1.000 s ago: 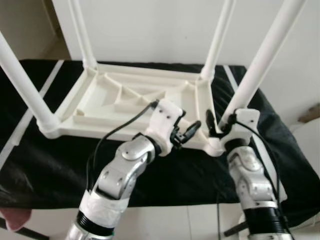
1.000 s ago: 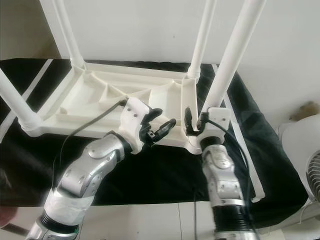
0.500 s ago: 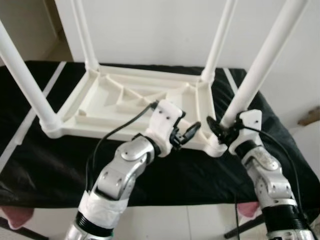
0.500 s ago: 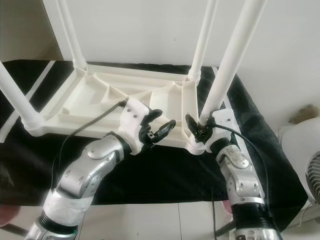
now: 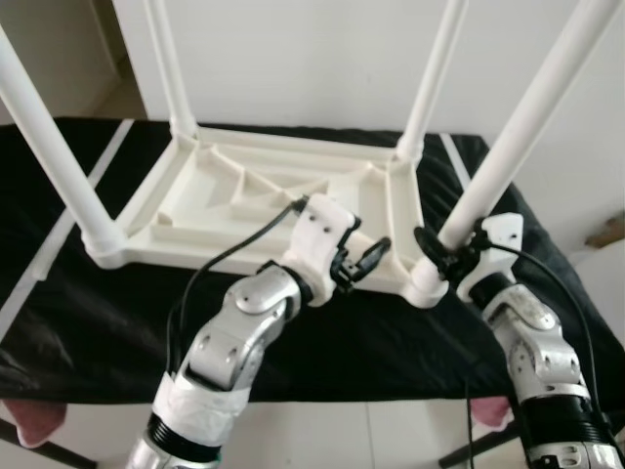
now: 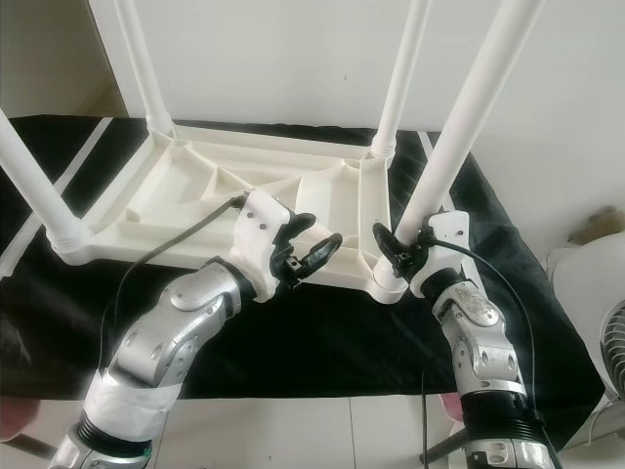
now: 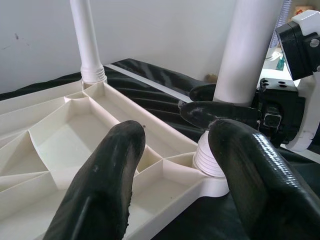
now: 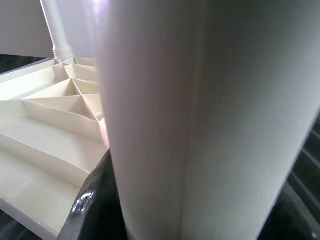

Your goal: Building children table

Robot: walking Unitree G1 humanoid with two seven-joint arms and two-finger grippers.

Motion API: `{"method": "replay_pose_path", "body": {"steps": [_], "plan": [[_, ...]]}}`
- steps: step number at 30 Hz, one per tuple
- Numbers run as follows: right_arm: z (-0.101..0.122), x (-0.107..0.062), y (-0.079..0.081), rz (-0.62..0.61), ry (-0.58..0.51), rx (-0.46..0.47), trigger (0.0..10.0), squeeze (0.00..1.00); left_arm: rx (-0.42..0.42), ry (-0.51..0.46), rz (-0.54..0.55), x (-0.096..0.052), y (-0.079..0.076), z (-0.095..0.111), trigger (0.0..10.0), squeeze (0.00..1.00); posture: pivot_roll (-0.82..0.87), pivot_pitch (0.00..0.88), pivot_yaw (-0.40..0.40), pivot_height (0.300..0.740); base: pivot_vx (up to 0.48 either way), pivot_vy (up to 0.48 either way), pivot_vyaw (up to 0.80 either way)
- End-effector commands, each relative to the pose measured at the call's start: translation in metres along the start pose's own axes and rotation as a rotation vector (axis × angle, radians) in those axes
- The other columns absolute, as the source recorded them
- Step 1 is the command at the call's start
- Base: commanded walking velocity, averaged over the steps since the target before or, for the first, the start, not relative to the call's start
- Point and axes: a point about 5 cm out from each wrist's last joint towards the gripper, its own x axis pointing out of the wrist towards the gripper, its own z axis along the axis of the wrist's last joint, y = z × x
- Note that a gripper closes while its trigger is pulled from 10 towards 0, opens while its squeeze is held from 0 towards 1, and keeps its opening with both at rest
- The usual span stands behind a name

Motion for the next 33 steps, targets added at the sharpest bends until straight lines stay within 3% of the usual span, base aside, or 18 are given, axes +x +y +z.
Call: {"method": "replay_pose_path", "body": {"steps": [1,8,11,14,17,19,20,22,25,33], "plan": [[-0.012,-0.005,-0.001,-0.024,0.051,0.047,10.0,0.0,-0.002,0.0,0.011,0.0,0.0,0.002,10.0,0.0,-0.1,0.082,-0.019,0.74,0.0,0.0,0.0],[-0.007,-0.001,0.005,-0.073,0.06,0.015,10.0,0.0,-0.007,0.004,0.011,-0.002,-0.001,0.001,10.0,0.0,-0.1,0.097,-0.024,0.74,0.0,0.0,0.0],[-0.007,0.0,0.009,-0.151,0.074,-0.004,10.0,0.0,-0.01,0.004,0.014,-0.001,-0.001,0.001,10.0,0.0,-0.1,0.106,-0.037,0.74,0.0,0.0,0.0],[-0.009,0.0,0.02,-0.329,0.092,0.013,10.0,0.0,-0.015,0.0,0.027,-0.002,0.0,0.001,10.0,0.0,-0.09,0.115,-0.05,0.74,0.0,0.0,0.0],[-0.009,-0.001,0.024,-0.36,0.086,0.02,10.0,0.0,-0.016,-0.001,0.032,-0.002,0.0,0.001,10.0,0.0,-0.09,0.115,-0.05,0.74,0.0,0.0,0.0],[-0.011,-0.002,0.037,-0.528,0.083,0.035,10.0,0.0,-0.023,-0.002,0.046,-0.003,0.001,0.001,10.0,0.0,-0.09,0.117,-0.049,0.74,0.0,0.0,0.0],[-0.011,-0.002,0.037,-0.528,0.083,0.035,10.0,0.0,-0.023,-0.002,0.046,-0.003,0.001,0.001,10.0,0.0,-0.09,0.117,-0.049,0.74,0.0,0.0,0.0],[-0.012,-0.004,0.047,-0.66,0.077,0.083,10.0,0.0,-0.024,-0.002,0.049,-0.003,0.002,0.001,10.0,0.0,-0.09,0.124,-0.044,0.74,0.0,0.0,0.0],[-0.012,-0.002,0.059,-0.704,0.07,0.15,10.0,0.0,-0.026,-0.003,0.048,-0.003,0.002,0.002,10.0,0.0,-0.09,0.126,-0.034,0.74,0.0,0.0,0.0],[-0.007,-0.003,0.062,-0.731,0.065,0.146,10.0,0.0,-0.033,-0.006,0.039,-0.002,0.002,0.002,10.0,0.0,-0.1,0.127,-0.03,0.74,0.0,0.0,0.0]]}}
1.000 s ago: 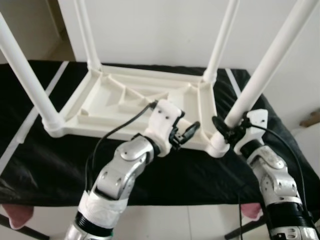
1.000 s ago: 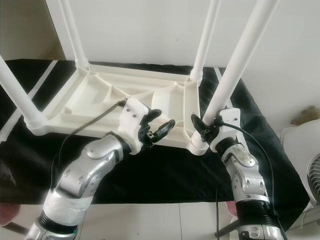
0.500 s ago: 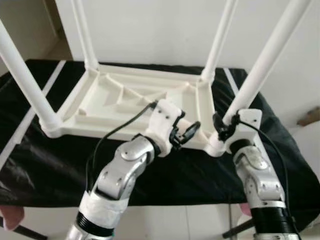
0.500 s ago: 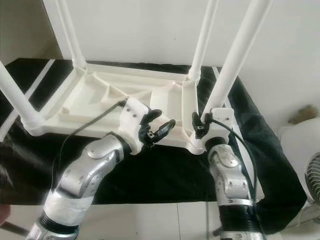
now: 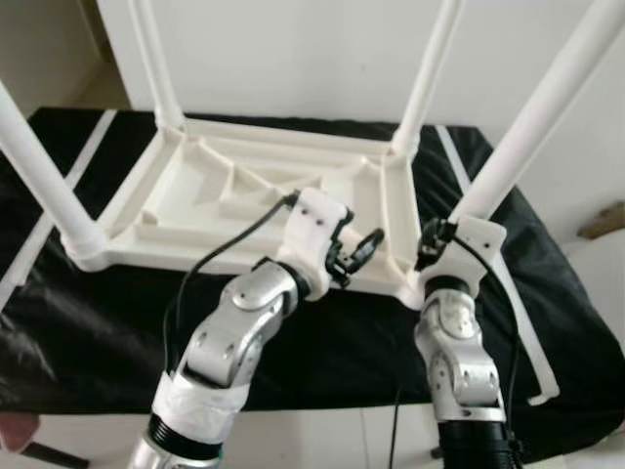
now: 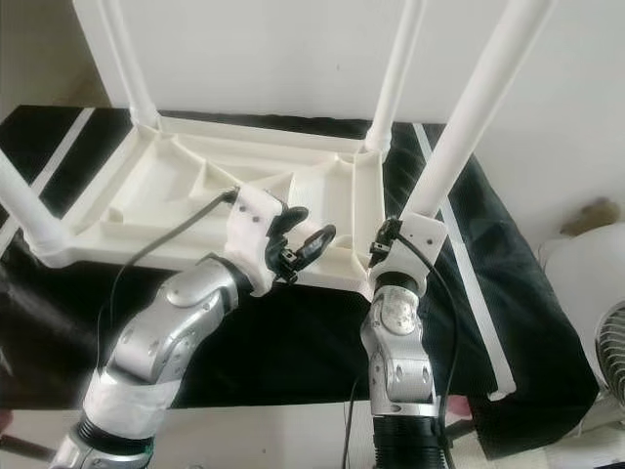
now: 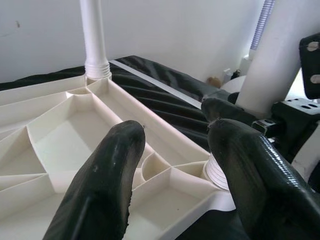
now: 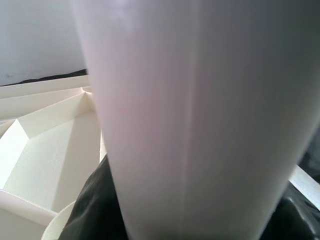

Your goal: Building children table

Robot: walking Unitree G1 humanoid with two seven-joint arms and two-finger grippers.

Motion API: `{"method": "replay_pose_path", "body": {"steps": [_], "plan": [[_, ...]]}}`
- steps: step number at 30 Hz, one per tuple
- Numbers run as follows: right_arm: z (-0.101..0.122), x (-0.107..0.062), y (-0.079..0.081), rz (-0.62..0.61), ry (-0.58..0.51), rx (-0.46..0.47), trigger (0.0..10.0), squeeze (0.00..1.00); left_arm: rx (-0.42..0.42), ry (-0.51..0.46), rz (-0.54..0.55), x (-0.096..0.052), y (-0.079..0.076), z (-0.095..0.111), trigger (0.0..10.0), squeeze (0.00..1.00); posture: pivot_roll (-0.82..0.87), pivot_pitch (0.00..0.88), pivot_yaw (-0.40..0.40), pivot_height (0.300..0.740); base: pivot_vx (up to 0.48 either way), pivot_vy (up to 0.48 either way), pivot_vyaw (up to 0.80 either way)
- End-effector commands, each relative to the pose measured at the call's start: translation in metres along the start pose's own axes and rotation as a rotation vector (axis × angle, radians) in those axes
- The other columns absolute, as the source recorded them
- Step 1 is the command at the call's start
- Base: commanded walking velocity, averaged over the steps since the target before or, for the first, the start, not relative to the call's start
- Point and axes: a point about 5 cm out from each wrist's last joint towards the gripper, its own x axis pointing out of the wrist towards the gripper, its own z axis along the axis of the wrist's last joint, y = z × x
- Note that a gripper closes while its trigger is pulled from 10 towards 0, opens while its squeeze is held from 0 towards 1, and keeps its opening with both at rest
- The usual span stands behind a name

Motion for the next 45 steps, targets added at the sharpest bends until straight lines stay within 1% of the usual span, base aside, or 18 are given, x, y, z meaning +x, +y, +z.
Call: {"method": "replay_pose_path", "body": {"steps": [1,4,5,6,7,15,20,21,22,23,29,33,37,40,41,43,44,45], "plan": [[-0.017,-0.005,-0.004,-0.037,0.091,0.001,10.0,0.0,-0.003,0.003,0.018,0.0,-0.001,0.001,10.0,0.0,-0.1,0.128,-0.029,0.74,0.0,0.0,0.0],[-0.017,-0.007,-0.004,-0.047,0.095,0.009,10.0,0.0,-0.006,0.002,0.02,0.0,0.0,0.001,10.0,0.0,-0.1,0.13,-0.029,0.74,0.0,0.0,0.0],[-0.016,-0.006,-0.004,-0.048,0.087,0.009,10.0,0.4,-0.007,0.002,0.021,0.0,0.0,0.001,10.0,0.0,-0.1,0.13,-0.029,0.74,0.0,0.0,0.0],[-0.016,-0.006,-0.004,-0.048,0.087,0.009,10.0,0.4,-0.007,0.002,0.021,0.0,0.0,0.001,10.0,0.0,-0.1,0.13,-0.029,0.74,0.0,0.0,0.0],[-0.014,-0.006,-0.005,-0.045,0.072,0.009,10.0,1.0,-0.008,0.002,0.021,0.0,0.0,0.001,10.0,0.0,-0.1,0.133,-0.031,0.74,0.0,0.0,0.0],[-0.002,-0.006,-0.003,0.025,-0.009,0.026,10.0,1.0,-0.015,0.003,0.026,0.0,-0.001,0.001,10.0,0.0,-0.1,0.137,-0.032,0.74,0.0,0.0,0.0],[0.003,0.005,-0.009,0.139,-0.017,0.014,10.0,1.0,-0.015,0.003,0.029,0.0,0.0,0.001,10.0,0.0,-0.1,0.137,-0.03,0.74,0.0,0.0,0.0],[0.004,0.008,-0.01,0.186,-0.017,0.006,10.0,0.61,-0.014,0.004,0.029,0.0,0.0,0.001,10.0,0.0,-0.1,0.138,-0.03,0.74,0.0,0.0,0.0],[0.005,0.01,-0.012,0.24,-0.022,-0.001,10.0,0.0,-0.013,0.004,0.029,0.0,0.001,0.001,10.0,0.0,-0.1,0.137,-0.028,0.74,0.0,0.0,0.0],[0.005,0.01,-0.012,0.24,-0.022,-0.001,10.0,0.0,-0.013,0.004,0.029,0.0,0.001,0.001,10.0,0.0,-0.1,0.137,-0.028,0.74,0.0,0.0,0.0],[0.001,0.012,-0.025,0.496,-0.001,-0.049,10.0,0.0,-0.012,0.003,0.025,0.002,0.001,0.002,10.0,0.0,-0.11,0.132,-0.024,0.74,0.0,0.0,0.0],[0.0,0.014,-0.034,0.548,-0.002,-0.111,10.0,0.0,-0.011,0.002,0.025,0.002,0.002,0.002,10.0,0.0,-0.11,0.132,-0.023,0.74,0.0,0.0,0.0],[0.0,0.02,-0.045,0.674,0.014,-0.164,10.0,0.0,-0.012,0.0,0.018,0.002,0.001,0.002,10.0,0.0,-0.12,0.131,-0.02,0.74,0.0,0.0,0.0],[0.0,0.02,-0.045,0.674,0.014,-0.164,10.0,0.0,-0.012,0.0,0.018,0.002,0.001,0.002,10.0,0.0,-0.12,0.131,-0.02,0.74,0.0,0.0,0.0],[0.002,0.026,-0.053,0.71,0.012,-0.207,7.3,0.0,-0.011,0.0,0.017,0.003,0.001,0.002,10.0,0.0,-0.12,0.128,-0.018,0.74,0.0,0.0,0.0],[0.002,0.026,-0.053,0.71,0.012,-0.207,7.3,0.0,-0.011,0.0,0.017,0.003,0.001,0.002,10.0,0.0,-0.12,0.128,-0.018,0.74,0.0,0.0,0.0],[0.002,0.028,-0.055,0.73,0.016,-0.218,7.8,0.0,-0.01,0.001,0.016,0.003,0.001,0.002,10.0,0.0,-0.12,0.128,-0.018,0.74,0.0,0.0,0.0],[0.003,0.028,-0.056,0.75,0.02,-0.225,5.3,0.0,-0.01,0.0,0.015,0.003,0.001,0.002,10.0,0.0,-0.12,0.128,-0.018,0.74,0.0,0.0,0.0]]}}
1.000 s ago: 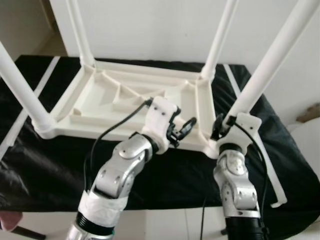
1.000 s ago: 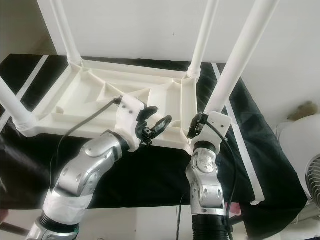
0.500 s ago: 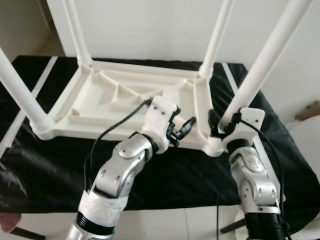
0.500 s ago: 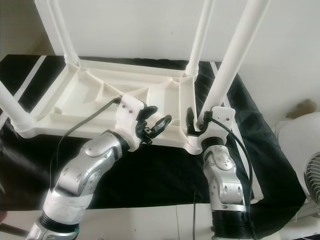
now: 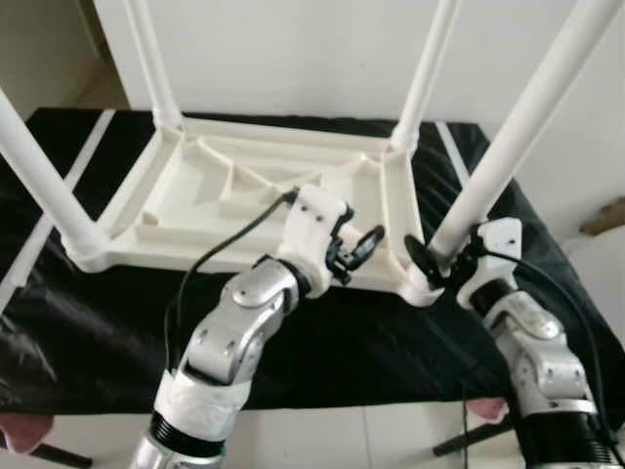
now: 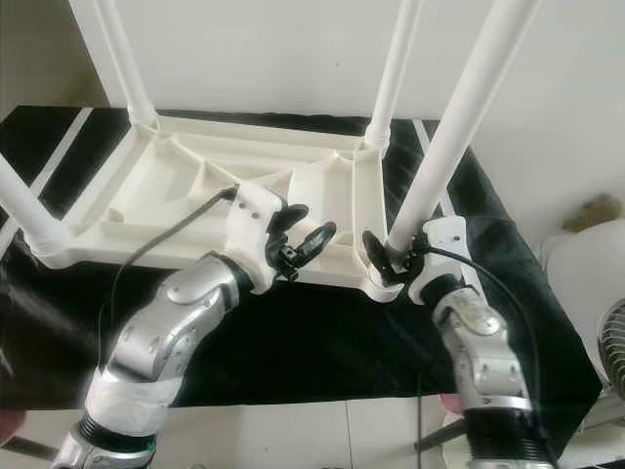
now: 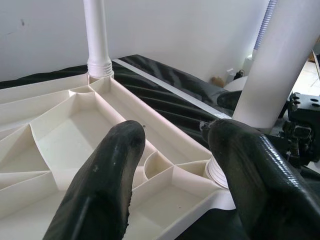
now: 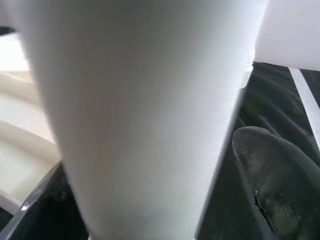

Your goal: Building children table

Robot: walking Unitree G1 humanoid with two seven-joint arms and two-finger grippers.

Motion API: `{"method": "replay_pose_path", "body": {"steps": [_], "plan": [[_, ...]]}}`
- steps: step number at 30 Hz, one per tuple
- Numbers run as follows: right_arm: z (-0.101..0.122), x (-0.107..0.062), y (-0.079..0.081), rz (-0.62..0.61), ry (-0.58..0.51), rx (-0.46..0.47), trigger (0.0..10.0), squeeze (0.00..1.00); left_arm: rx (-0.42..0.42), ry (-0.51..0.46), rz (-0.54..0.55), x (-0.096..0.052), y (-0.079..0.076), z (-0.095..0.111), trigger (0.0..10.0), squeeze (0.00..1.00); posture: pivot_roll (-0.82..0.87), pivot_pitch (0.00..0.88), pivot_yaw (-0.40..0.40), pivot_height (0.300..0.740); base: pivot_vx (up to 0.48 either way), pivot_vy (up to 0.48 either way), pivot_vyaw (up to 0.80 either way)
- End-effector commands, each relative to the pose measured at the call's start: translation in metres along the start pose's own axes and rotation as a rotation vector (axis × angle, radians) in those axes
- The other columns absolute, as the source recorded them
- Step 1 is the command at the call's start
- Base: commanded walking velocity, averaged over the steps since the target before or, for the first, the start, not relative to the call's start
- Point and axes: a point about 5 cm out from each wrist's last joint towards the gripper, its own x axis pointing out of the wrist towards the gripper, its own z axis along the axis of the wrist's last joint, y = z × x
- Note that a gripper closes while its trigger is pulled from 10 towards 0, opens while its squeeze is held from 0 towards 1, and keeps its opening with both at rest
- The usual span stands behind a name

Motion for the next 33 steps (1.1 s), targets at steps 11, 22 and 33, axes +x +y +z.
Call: {"method": "replay_pose_path", "body": {"steps": [11,22,33], "plan": [[-0.01,-0.001,-0.005,0.082,0.021,0.016,0.0,0.0,-0.003,0.008,-0.001,0.001,-0.003,-0.001,10.0,0.0,-0.11,0.125,-0.02,0.74,0.0,0.0,0.0],[-0.016,-0.001,0.0,0.031,0.039,0.085,10.0,0.0,-0.007,0.008,-0.004,0.001,-0.004,-0.001,10.0,0.0,-0.12,0.122,-0.025,0.74,0.0,0.0,0.0],[-0.015,0.0,0.01,-0.194,0.058,0.11,10.0,0.0,-0.007,0.013,-0.004,0.001,-0.005,-0.002,10.0,0.0,-0.13,0.129,-0.033,0.74,0.0,0.0,0.0]]}}
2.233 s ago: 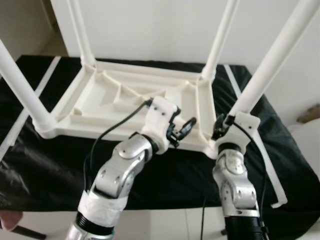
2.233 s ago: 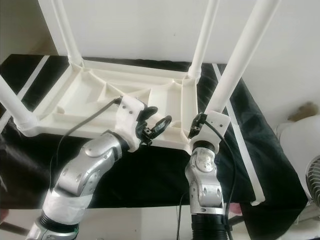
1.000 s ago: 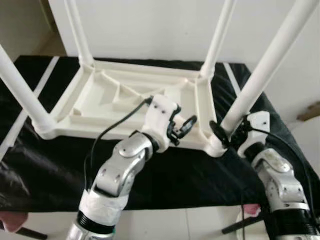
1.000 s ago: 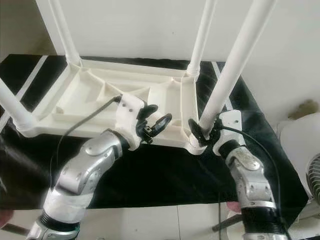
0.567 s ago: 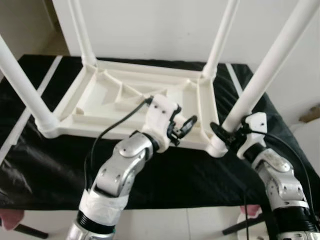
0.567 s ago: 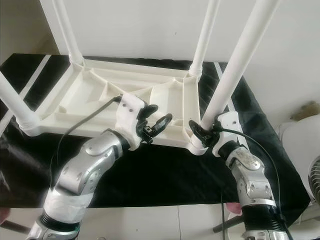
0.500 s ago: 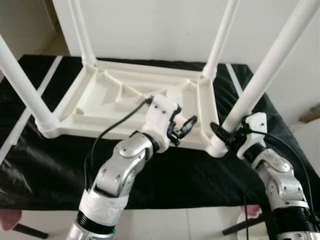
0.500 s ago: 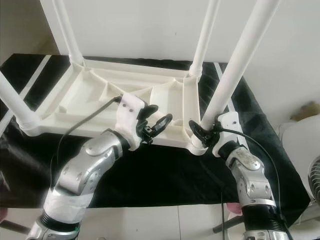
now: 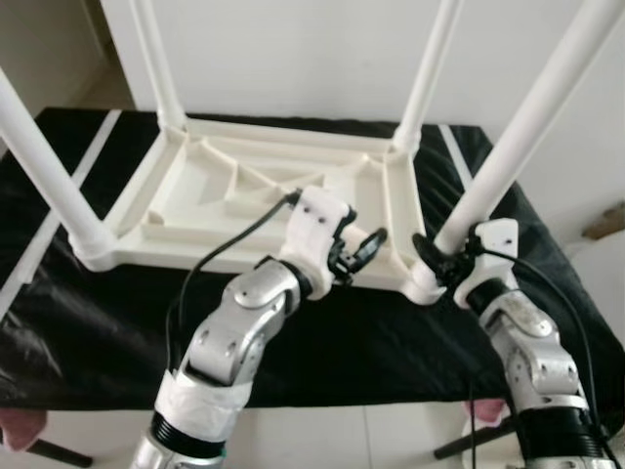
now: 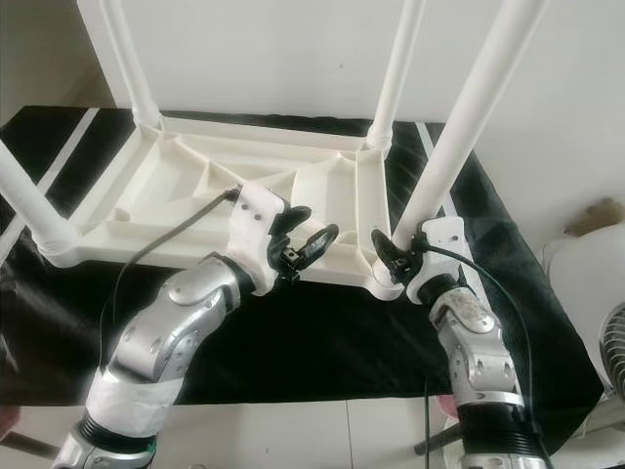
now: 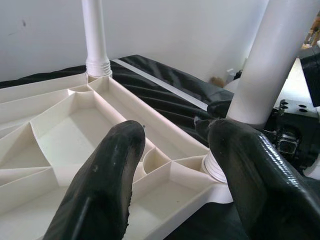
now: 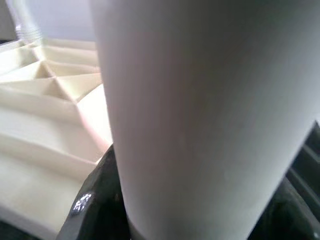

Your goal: Building children table

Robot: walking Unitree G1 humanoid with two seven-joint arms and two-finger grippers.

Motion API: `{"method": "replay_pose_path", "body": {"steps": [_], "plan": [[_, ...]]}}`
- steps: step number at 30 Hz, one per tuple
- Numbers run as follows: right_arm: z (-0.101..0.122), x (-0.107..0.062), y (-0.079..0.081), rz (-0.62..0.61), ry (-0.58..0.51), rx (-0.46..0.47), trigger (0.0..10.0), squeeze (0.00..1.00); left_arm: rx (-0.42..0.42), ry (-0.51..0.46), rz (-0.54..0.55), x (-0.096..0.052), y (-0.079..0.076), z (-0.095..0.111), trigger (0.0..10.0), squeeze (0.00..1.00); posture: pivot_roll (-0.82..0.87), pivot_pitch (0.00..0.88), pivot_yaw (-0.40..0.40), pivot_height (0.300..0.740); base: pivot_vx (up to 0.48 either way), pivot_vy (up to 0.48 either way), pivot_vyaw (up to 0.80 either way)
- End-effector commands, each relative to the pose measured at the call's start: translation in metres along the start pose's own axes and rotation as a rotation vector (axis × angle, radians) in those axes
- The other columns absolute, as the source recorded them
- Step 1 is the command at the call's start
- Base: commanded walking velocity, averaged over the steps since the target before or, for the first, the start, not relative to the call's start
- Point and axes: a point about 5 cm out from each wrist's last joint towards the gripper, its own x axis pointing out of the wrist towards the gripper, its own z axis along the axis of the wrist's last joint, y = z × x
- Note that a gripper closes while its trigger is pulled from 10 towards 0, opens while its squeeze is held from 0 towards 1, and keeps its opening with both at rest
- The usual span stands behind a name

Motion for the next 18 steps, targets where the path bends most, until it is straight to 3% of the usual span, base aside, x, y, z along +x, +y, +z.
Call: {"method": "replay_pose_path", "body": {"steps": [1,6,11,13,14,16,18], "plan": [[-0.011,-0.005,-0.002,-0.094,0.061,0.025,10.0,0.0,-0.007,0.01,0.003,0.001,-0.004,-0.002,10.0,0.0,-0.13,0.129,-0.033,0.74,0.0,0.0,0.0],[-0.011,-0.009,0.009,-0.299,0.066,0.067,10.0,0.0,-0.014,0.007,0.005,0.001,-0.004,-0.002,10.0,0.0,-0.13,0.132,-0.041,0.74,0.0,0.0,0.0],[-0.013,-0.011,0.013,-0.369,0.082,0.07,10.0,0.0,-0.015,0.007,0.006,0.001,-0.004,-0.002,10.0,0.0,-0.13,0.133,-0.042,0.74,0.0,0.0,0.0],[-0.017,-0.018,0.021,-0.522,0.095,0.089,10.0,0.0,-0.017,0.006,0.009,0.0,-0.004,-0.002,10.0,0.0,-0.12,0.135,-0.046,0.74,0.0,0.0,0.0],[-0.017,-0.018,0.021,-0.522,0.095,0.089,10.0,0.0,-0.017,0.006,0.009,0.0,-0.004,-0.002,10.0,0.0,-0.12,0.135,-0.046,0.74,0.0,0.0,0.0],[-0.018,-0.026,0.027,-0.692,0.107,0.11,10.0,0.0,-0.019,0.005,0.012,0.0,-0.004,-0.002,10.0,0.0,-0.11,0.136,-0.045,0.74,0.0,0.0,0.0],[-0.016,-0.028,0.032,-0.73,0.097,0.138,10.0,0.0,-0.02,0.005,0.014,0.0,-0.004,-0.002,10.0,0.0,-0.11,0.136,-0.042,0.74,0.0,0.0,0.0]]}}
